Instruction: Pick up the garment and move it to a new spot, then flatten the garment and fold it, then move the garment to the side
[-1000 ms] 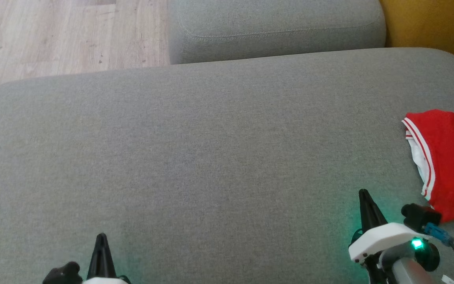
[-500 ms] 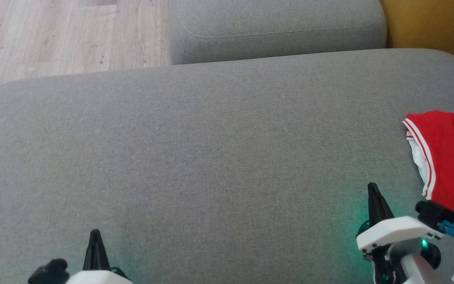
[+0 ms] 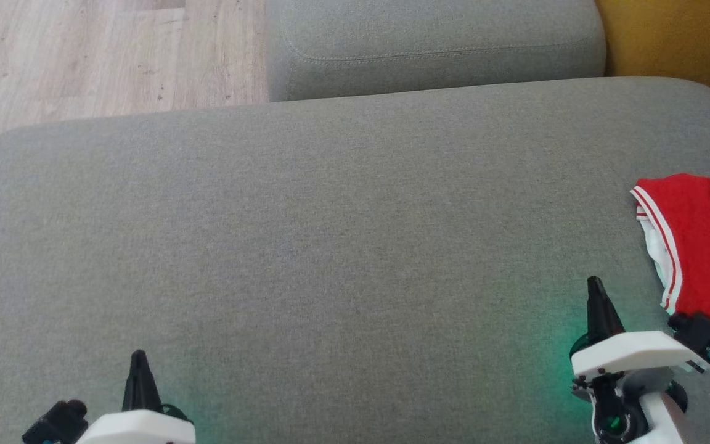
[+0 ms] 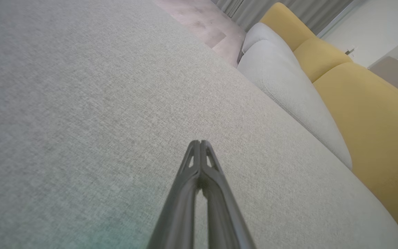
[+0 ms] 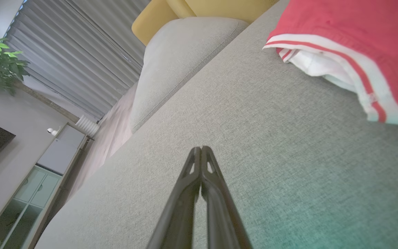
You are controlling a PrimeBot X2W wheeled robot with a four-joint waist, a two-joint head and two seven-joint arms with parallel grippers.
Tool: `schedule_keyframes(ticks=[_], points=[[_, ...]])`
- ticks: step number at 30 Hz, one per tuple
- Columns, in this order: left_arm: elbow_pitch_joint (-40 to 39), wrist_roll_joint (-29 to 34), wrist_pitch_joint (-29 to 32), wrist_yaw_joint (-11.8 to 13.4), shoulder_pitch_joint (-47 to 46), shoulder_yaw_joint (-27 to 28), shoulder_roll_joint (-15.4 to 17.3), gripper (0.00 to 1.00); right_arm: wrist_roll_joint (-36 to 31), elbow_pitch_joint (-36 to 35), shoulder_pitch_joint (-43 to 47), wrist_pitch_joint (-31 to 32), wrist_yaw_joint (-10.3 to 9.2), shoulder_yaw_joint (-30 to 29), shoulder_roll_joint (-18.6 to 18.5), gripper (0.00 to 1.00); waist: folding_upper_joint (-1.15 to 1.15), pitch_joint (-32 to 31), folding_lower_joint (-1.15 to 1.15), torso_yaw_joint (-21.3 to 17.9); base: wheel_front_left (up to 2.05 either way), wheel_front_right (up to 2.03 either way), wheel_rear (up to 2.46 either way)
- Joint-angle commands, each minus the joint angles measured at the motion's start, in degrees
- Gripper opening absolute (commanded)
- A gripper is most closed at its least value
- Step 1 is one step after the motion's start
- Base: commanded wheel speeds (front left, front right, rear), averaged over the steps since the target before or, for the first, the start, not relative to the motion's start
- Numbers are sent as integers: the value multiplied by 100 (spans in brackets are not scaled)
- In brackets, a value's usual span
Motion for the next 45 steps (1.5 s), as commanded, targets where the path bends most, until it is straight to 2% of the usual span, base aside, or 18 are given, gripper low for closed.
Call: schedule_keyframes(ticks=[1, 45], points=[[-217, -193, 39, -53, -281, 123, 10, 0, 210, -262, -100, 49, -2, -18, -15, 0, 0, -1, 0, 3, 0, 0, 0], [-592, -2906, 777, -421, -572, 550, 16, 0, 3026, -1207, 94, 772, -3, -431, -8, 0, 0, -33, 0, 57, 0, 0, 0]])
